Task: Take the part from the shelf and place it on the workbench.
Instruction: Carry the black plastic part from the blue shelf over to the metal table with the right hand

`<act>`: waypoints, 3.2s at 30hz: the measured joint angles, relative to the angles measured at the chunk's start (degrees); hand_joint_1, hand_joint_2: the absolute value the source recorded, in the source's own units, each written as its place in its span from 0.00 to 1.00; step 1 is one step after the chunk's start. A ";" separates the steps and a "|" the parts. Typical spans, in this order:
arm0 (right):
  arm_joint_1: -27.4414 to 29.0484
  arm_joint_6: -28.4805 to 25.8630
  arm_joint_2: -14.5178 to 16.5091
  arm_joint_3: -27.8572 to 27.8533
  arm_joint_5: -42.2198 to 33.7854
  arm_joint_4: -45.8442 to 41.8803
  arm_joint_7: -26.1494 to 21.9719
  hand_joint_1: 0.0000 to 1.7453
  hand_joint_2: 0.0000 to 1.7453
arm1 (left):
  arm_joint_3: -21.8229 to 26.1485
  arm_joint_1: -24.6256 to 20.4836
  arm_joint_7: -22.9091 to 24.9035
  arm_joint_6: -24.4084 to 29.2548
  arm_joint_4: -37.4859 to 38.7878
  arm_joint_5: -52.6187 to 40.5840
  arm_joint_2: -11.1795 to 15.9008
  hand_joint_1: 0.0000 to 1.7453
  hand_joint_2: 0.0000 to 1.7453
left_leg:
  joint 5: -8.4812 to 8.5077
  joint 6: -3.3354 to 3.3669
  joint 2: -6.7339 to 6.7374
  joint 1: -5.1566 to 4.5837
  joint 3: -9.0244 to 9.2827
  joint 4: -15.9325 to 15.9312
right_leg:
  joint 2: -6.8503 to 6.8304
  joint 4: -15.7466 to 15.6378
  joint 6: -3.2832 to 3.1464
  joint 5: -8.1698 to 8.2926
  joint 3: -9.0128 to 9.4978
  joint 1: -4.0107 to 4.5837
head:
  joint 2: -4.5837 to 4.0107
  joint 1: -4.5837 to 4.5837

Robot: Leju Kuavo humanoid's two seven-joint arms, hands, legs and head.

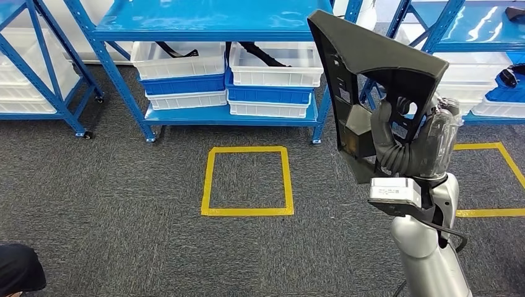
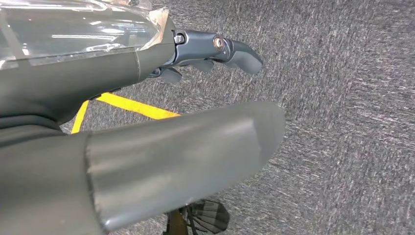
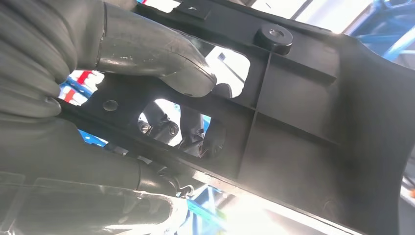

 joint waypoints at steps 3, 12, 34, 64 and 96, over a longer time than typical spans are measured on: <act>-0.22 0.00 0.04 0.04 0.12 0.19 0.03 1.00 1.00 | 0.21 0.20 -0.25 0.02 0.04 0.10 -0.11 0.00 0.00 | 1.21 1.24 0.18 -0.25 -0.68 -0.92 | -0.06 0.26 1.16 0.54 -0.84 -0.11 | -0.01 0.02; -0.11 -0.12 -0.34 0.15 0.96 0.83 -0.01 1.00 1.00 | 0.66 0.27 -0.90 0.00 0.07 0.39 -0.25 0.00 0.00 | 7.61 1.86 0.83 0.01 -8.14 -1.19 | 0.08 11.17 2.78 -6.11 0.91 -0.25 | -0.01 0.13; -2.02 -0.82 1.37 1.52 3.23 1.72 0.71 1.00 1.00 | 1.58 0.40 -1.55 0.12 0.11 0.46 -0.61 0.00 0.00 | 1.22 1.44 0.46 -0.23 -0.52 -1.49 | -0.21 0.37 0.41 0.28 -1.02 0.31 | -0.01 0.10; -3.02 -1.88 1.84 2.36 6.07 3.88 1.27 1.00 1.00 | 3.91 1.18 -3.90 0.04 0.24 1.31 -1.04 0.00 0.00 | 3.46 0.33 2.77 0.24 -3.63 -0.86 | -5.60 -1.00 -0.07 -4.83 5.28 0.42 | -0.01 0.26; -1.80 -4.85 1.33 0.88 5.25 3.52 0.21 1.00 1.00 | 6.94 0.28 -2.96 -0.90 0.26 4.06 -0.96 0.00 0.00 | 4.75 1.08 1.21 0.03 -5.05 -0.89 | -4.52 1.59 0.18 -6.22 3.85 0.33 | -0.01 0.33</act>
